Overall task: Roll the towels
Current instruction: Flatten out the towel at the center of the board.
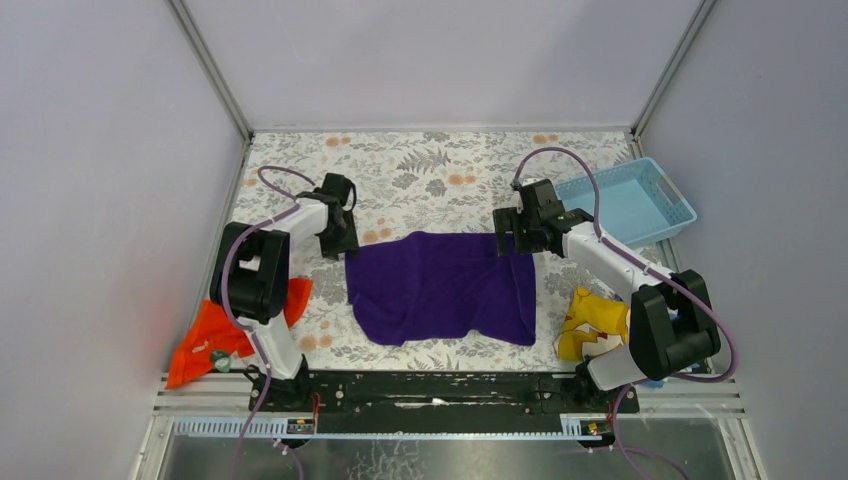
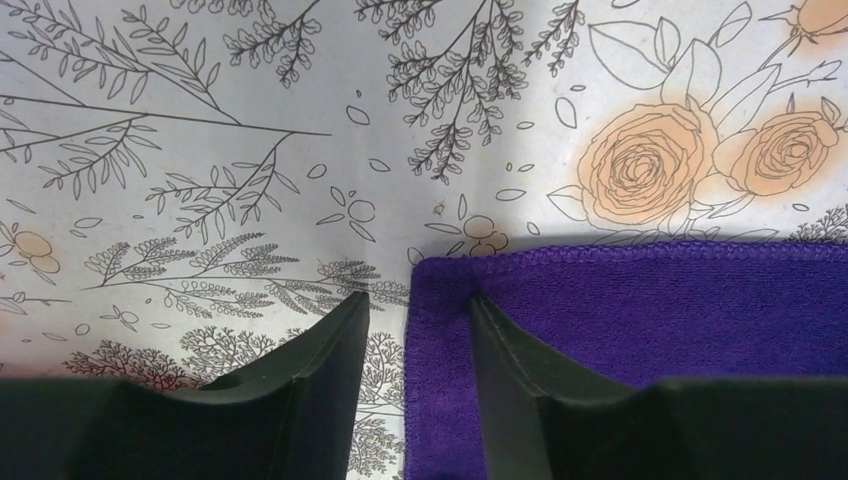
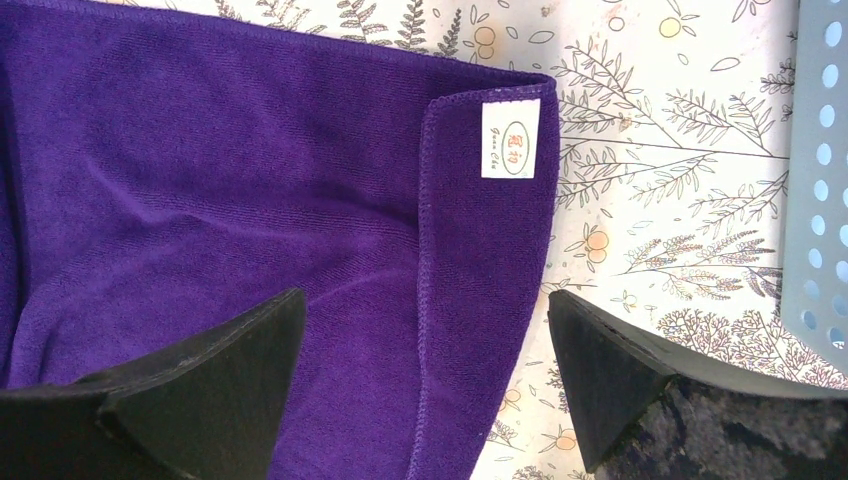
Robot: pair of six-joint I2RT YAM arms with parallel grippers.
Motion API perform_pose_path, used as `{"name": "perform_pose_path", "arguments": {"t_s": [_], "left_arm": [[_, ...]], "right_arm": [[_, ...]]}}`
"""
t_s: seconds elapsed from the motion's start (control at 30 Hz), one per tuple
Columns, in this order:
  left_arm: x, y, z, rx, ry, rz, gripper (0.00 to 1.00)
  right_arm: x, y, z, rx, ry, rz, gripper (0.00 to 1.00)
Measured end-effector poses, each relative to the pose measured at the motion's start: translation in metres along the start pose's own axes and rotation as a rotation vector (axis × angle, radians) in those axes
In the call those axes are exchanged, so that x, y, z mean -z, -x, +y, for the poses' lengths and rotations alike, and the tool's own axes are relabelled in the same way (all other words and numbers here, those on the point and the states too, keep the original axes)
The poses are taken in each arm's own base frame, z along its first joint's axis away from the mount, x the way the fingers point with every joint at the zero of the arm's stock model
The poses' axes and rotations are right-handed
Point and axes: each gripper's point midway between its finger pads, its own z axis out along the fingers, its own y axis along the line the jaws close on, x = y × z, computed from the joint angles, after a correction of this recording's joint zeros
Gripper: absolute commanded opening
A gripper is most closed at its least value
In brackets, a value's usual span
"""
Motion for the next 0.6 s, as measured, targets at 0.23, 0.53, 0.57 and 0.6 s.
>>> {"name": "perform_pose_path", "arguments": {"t_s": [0.23, 0.53, 0.57, 0.6], "left_arm": [[0.021, 0.011, 0.001, -0.004, -0.027, -0.053, 0.40], [0.013, 0.006, 0.003, -0.010, -0.028, -0.022, 0.35], [0.010, 0.004, 0.003, -0.012, -0.025, -0.011, 0.34], [0.007, 0.002, 0.003, -0.013, -0.022, -0.001, 0.33]], "right_arm": [[0.004, 0.002, 0.003, 0.007, 0.017, -0.009, 0.98], [0.005, 0.001, 0.004, 0.007, 0.026, -0.009, 0.97], [0.005, 0.001, 0.004, 0.007, 0.026, -0.009, 0.97], [0.005, 0.000, 0.004, 0.007, 0.026, -0.008, 0.97]]}}
